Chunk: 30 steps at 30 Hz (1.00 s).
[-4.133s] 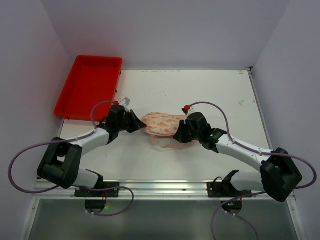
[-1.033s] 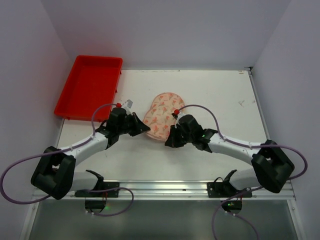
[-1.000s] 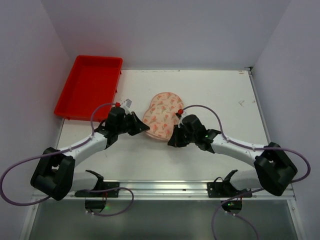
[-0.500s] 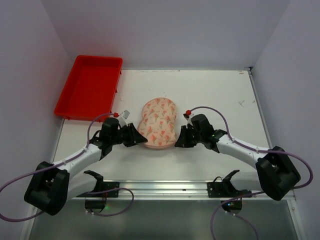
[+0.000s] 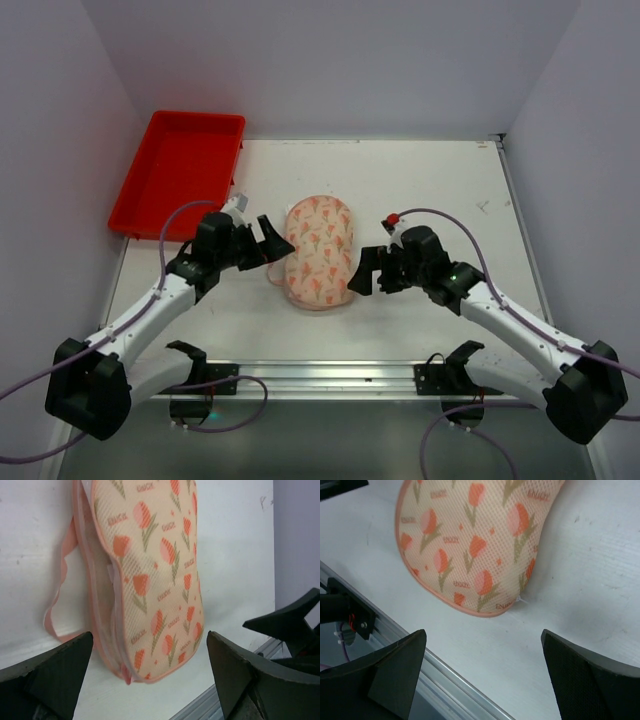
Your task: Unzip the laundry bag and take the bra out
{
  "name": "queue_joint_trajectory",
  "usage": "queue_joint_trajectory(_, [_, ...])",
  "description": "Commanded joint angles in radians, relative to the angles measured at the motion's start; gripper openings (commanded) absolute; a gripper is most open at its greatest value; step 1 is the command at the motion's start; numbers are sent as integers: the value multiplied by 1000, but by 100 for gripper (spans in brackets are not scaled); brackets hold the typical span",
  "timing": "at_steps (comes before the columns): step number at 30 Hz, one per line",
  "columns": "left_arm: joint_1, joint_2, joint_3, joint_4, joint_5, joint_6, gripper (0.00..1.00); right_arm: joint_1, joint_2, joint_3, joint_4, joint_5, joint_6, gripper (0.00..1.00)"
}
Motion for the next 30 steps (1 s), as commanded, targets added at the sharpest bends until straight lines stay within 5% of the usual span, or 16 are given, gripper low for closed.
queue_joint_trajectory(1, [8,121,90,37,4,33,97,0,-76,67,-58,77,-36,99])
queue_joint_trajectory(13, [11,422,211,138,57,58,72,0,-236,75,-48,52,18,99])
queue_joint_trajectory(16, [11,459,228,134,81,69,61,1,-239,69,-45,54,15,99])
queue_joint_trajectory(19, [11,468,231,134,81,78,38,1,-234,68,-42,51,13,99])
queue_joint_trajectory(25, [8,462,257,110,72,104,22,0,-245,59,-22,51,16,99])
queue_joint_trajectory(28, [10,461,283,82,67,127,6,0,-248,56,-22,51,16,99])
queue_joint_trajectory(30, [10,456,295,71,68,128,5,0,-251,53,-22,49,15,99])
